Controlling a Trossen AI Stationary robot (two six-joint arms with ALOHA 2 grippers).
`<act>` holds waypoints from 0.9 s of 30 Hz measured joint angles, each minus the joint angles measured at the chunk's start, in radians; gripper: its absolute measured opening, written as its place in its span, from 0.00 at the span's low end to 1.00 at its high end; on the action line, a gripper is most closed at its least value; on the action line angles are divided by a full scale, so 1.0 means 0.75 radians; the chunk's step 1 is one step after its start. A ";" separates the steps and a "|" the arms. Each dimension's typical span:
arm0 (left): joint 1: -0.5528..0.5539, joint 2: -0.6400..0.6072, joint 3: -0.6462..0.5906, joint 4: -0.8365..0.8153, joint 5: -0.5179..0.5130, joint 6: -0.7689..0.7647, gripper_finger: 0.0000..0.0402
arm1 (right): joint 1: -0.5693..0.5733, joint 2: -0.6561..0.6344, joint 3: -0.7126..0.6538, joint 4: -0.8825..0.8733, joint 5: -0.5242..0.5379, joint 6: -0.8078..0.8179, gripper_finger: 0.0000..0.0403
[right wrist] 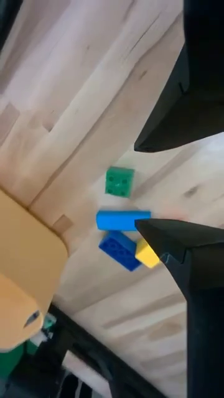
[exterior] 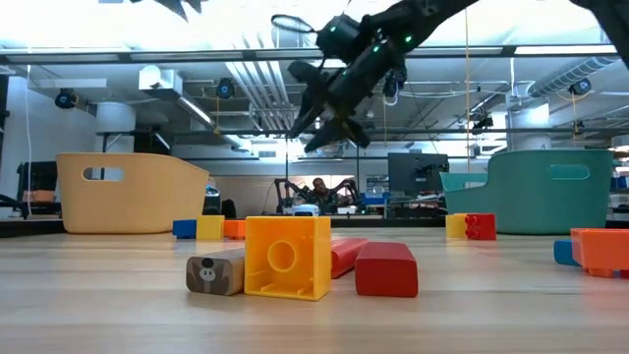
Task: Sort blocks by size
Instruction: Put the green game piece into the blue bin
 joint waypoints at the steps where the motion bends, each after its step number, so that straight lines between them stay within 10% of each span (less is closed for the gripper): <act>1: 0.000 0.001 0.030 0.016 -0.009 0.019 0.39 | 0.004 0.027 0.019 0.001 0.000 0.000 0.45; 27: -0.001 0.002 0.085 0.111 -0.023 0.218 0.39 | 0.126 0.819 1.055 -0.653 0.258 -0.227 0.69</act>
